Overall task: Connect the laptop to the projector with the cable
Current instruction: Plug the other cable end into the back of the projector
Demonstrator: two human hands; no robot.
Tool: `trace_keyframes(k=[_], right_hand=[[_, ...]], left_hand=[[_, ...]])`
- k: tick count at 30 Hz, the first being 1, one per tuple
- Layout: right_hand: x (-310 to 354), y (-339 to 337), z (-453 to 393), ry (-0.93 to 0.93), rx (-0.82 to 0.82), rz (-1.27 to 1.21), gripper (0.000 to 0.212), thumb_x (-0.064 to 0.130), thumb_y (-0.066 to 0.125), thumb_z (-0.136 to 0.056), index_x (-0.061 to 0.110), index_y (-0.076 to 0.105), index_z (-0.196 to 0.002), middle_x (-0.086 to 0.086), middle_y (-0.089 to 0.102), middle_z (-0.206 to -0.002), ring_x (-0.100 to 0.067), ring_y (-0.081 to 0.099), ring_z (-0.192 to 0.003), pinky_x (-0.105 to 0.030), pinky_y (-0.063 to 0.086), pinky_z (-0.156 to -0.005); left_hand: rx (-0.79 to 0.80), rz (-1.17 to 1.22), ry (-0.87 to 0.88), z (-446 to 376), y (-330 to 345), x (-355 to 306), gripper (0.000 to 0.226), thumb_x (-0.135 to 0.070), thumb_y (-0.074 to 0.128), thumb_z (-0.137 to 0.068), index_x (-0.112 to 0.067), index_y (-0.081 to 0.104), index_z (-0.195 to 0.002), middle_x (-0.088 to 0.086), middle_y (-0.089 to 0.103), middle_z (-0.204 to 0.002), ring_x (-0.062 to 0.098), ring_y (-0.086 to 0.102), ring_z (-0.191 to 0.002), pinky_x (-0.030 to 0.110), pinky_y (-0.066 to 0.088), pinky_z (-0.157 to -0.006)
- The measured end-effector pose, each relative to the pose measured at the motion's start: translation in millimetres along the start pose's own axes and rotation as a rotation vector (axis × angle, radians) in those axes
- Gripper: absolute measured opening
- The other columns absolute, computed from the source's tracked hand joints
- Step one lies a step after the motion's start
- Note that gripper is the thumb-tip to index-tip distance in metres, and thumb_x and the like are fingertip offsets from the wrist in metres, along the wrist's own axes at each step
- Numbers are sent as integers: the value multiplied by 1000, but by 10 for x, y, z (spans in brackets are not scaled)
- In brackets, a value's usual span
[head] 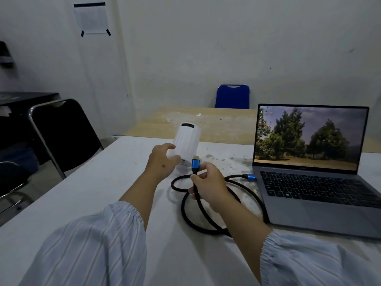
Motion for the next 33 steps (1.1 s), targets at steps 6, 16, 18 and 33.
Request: trace_keyframes(k=[6,16,18,33], right_hand=[[9,58,-220,-11,-2,25,12,9,52,-87,16,49,-96,12,49,-87,-18,65,-52,-37,58,-53],[-61,119,-373,92,67,-87,16,6,55,-84,10,51,-99,5,53,-78,-21,63,-47,-37,59,-49],[-63,116,-378,103,69,-108,18,5,56,-83,7,52,-101,1,53,-80,-22,63,-48,-34,57,-46],[-50,130,-345,112,129,-68,10,4,55,-85,8,56,-94,-11,58,-90,-20,66,-52,-32,58,-44]], left_hand=[[53,116,-104,-360,276,200,61,-33,54,-85,-16,29,-139,16,36,-145,33,42,-125,36,36,-87],[40,263,-216,-629,482,488,70,-43,54,-81,-12,27,-138,15,45,-136,30,50,-110,37,40,-83],[32,261,-218,-645,467,511,73,-46,55,-79,-13,28,-139,15,44,-135,31,50,-113,39,43,-87],[11,318,-302,-596,420,713,83,-60,62,-66,-12,35,-128,3,46,-112,25,48,-99,38,43,-78]])
Point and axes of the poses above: each hand's wrist, its own z-axis away from the middle knuckle, its own y-axis out of the palm, x = y × z, the point moved 10 cm from there along -z, towards the middle knuckle
